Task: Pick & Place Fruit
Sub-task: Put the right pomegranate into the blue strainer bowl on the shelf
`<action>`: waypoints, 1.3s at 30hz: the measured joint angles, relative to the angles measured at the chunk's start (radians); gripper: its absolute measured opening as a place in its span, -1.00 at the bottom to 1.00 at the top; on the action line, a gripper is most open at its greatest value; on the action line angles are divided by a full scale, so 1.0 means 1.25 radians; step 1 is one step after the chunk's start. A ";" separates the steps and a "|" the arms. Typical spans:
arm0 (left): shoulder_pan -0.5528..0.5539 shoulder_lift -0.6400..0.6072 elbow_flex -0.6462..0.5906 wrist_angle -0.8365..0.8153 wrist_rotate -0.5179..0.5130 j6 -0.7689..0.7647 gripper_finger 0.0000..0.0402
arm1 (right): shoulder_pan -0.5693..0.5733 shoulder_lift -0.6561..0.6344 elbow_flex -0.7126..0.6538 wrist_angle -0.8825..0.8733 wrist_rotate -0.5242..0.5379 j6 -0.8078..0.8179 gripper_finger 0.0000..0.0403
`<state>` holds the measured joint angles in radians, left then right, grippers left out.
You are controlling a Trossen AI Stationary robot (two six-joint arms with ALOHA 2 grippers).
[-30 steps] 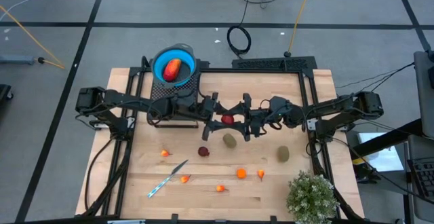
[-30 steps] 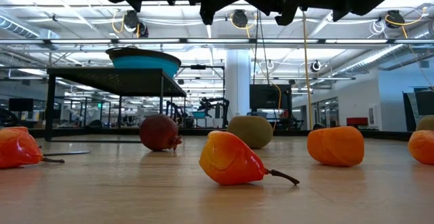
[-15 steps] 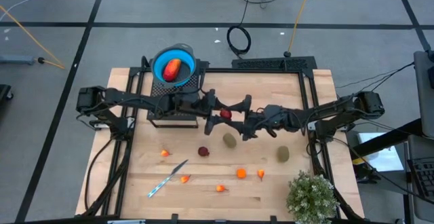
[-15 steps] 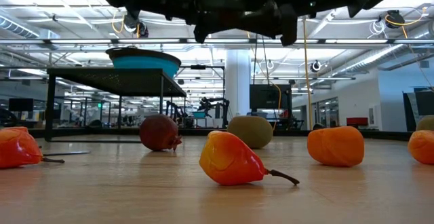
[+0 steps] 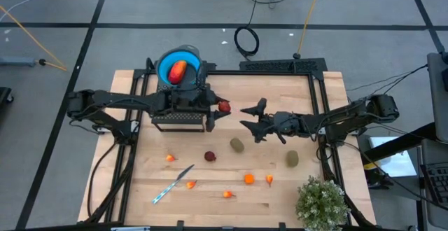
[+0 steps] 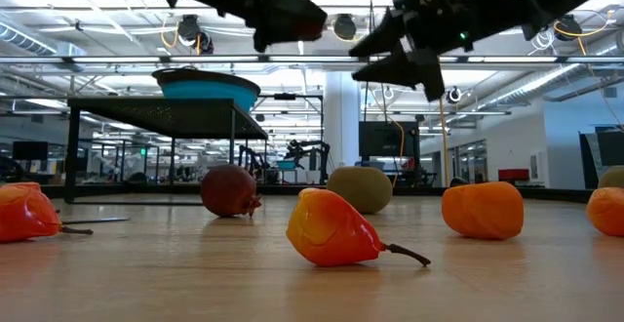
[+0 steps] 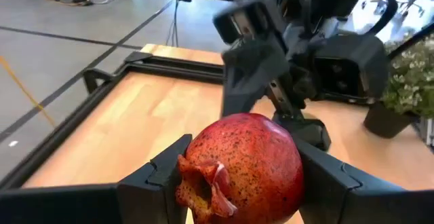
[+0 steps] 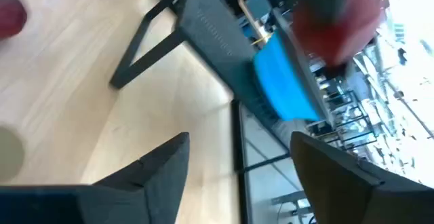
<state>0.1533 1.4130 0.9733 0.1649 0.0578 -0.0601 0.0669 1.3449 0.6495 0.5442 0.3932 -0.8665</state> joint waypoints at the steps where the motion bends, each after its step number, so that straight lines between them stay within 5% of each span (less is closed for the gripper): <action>1: 0.002 -0.012 0.000 -0.012 -0.010 0.003 0.00 | 0.001 -0.006 -0.011 -0.006 -0.001 0.008 0.15; 10: 0.032 -0.114 0.000 -0.084 -0.131 0.033 0.00 | 0.001 -0.110 -0.091 0.003 -0.011 0.076 -0.33; 25: 0.139 -0.174 0.000 -0.160 -0.324 0.093 0.01 | -0.018 -0.366 -0.229 0.004 -0.279 0.263 -0.97; 39: 0.278 -0.173 0.000 -0.161 -0.431 0.157 0.01 | -0.088 -0.548 -0.310 0.004 -0.562 0.425 -1.00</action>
<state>0.5003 1.1961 0.9733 -0.0359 -0.4808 0.1364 -0.0432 0.6604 0.2626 0.5489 -0.3089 -0.3348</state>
